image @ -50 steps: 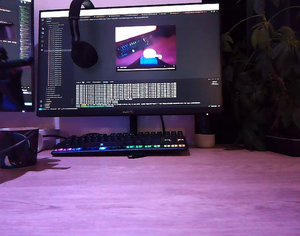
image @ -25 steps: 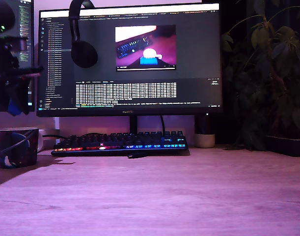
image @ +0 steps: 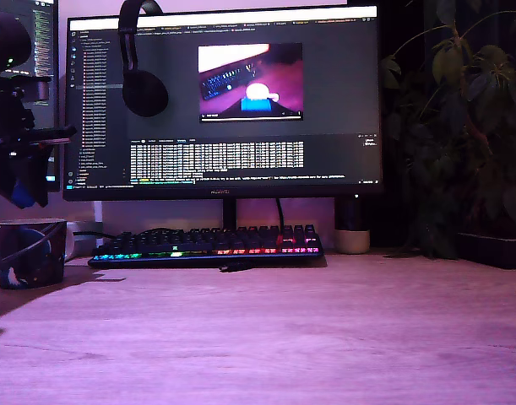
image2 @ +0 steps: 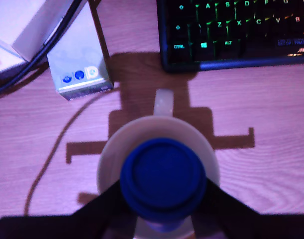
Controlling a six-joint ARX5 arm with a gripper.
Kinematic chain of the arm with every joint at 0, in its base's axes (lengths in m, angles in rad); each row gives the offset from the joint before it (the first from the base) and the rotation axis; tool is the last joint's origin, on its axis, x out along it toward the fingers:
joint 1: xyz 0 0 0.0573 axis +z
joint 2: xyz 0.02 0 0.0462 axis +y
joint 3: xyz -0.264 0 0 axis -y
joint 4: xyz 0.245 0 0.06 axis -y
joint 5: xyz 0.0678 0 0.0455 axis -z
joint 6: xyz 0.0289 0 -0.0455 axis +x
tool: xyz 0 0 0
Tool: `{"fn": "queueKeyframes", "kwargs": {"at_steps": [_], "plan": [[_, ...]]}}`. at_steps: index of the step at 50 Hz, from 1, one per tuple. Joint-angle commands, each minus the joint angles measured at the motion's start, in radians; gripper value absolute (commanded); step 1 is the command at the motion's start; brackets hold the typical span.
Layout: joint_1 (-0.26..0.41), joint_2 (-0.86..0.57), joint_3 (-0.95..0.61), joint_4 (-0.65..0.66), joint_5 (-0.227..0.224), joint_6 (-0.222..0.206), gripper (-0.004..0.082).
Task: Pick up the coffee capsules from the table one by one and drop them inside the nearest coffee cup
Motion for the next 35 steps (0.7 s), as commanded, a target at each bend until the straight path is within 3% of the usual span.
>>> {"fn": "queueKeyframes", "kwargs": {"at_steps": [1,35], "plan": [[0.004,0.023,0.004,0.023,0.001,-0.002,0.0203],[0.004,0.023,0.004,-0.029,0.001,-0.002,0.0203]]}}
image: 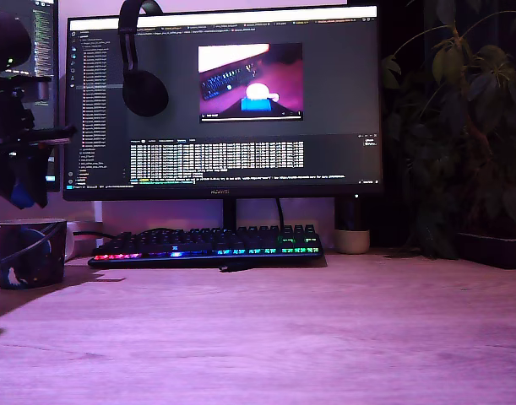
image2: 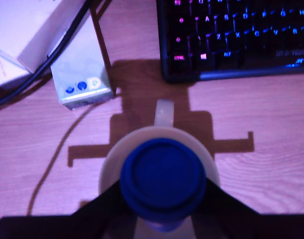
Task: Pick up the coffee capsules from the table one by one and drop them inside the nearest coffee cup
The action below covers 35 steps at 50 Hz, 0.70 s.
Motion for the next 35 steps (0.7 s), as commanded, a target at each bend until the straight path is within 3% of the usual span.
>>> {"fn": "queueKeyframes", "kwargs": {"at_steps": [1,24,26,32,35], "plan": [[0.004,0.023,0.004,-0.003,0.001,-0.002,0.0203],[0.004,0.023,0.004,-0.005,0.000,-0.002,0.0206],[0.004,0.023,0.004,-0.004,0.000,-0.002,0.0241],[0.004,0.023,0.004,-0.003,0.000,0.002,0.0520],[0.004,0.023,0.004,-0.002,0.000,0.006,0.0609]]}}
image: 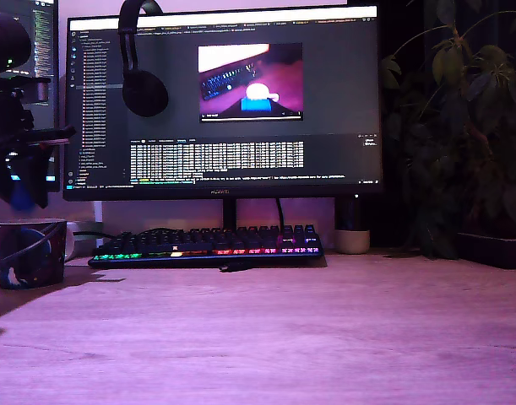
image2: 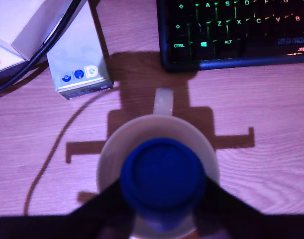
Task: Pick up the coffee capsules from the table one by one and drop them inside the nearest coffee cup
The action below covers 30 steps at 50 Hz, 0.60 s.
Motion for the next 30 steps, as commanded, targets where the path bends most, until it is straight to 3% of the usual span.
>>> {"fn": "queueKeyframes", "kwargs": {"at_steps": [1,10,14,30], "plan": [[0.004,0.023,0.004,0.003,0.000,0.006,0.0621],[0.004,0.023,0.004,0.005,0.001,0.006,0.0615],[0.004,0.023,0.004,0.008,0.012,0.006,0.0563],[0.003,0.002,0.004,0.014,0.020,0.006,0.0029]]}}
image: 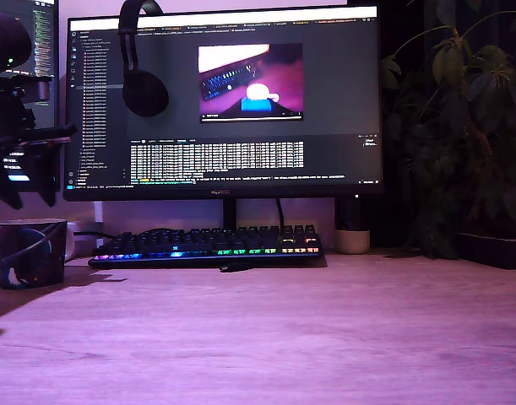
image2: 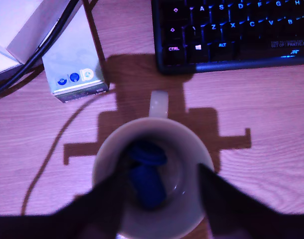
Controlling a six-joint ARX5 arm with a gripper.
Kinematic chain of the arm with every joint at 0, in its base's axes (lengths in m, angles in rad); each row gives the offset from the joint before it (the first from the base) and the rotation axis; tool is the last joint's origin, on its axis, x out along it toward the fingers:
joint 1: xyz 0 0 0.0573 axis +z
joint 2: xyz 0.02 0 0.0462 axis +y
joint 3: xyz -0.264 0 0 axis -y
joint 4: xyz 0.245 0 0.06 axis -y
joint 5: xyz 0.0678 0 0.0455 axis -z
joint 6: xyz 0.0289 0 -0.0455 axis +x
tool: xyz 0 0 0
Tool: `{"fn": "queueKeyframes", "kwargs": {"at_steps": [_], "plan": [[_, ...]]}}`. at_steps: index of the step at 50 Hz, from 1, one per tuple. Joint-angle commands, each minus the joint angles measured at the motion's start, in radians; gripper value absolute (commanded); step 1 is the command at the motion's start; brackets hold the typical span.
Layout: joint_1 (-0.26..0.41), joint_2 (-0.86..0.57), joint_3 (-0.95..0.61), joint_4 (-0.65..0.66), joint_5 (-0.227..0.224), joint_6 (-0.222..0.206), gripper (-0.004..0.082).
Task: Pick up the coffee capsules from the table one by one and drop them inside the nearest coffee cup
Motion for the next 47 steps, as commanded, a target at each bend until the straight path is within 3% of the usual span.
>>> {"fn": "queueKeyframes", "kwargs": {"at_steps": [1,3,19,36,47], "plan": [[0.003,0.001,0.004,0.011,0.004,0.005,0.0005],[0.003,-0.003,0.004,0.017,0.010,0.005,-0.0027],[-0.019,-0.099,-0.029,0.089,0.012,0.004,-0.0024],[-0.060,-0.293,-0.228,0.250,0.040,0.003,-0.0024],[-0.076,-0.426,-0.347,0.285,0.039,-0.005,-0.0024]]}}
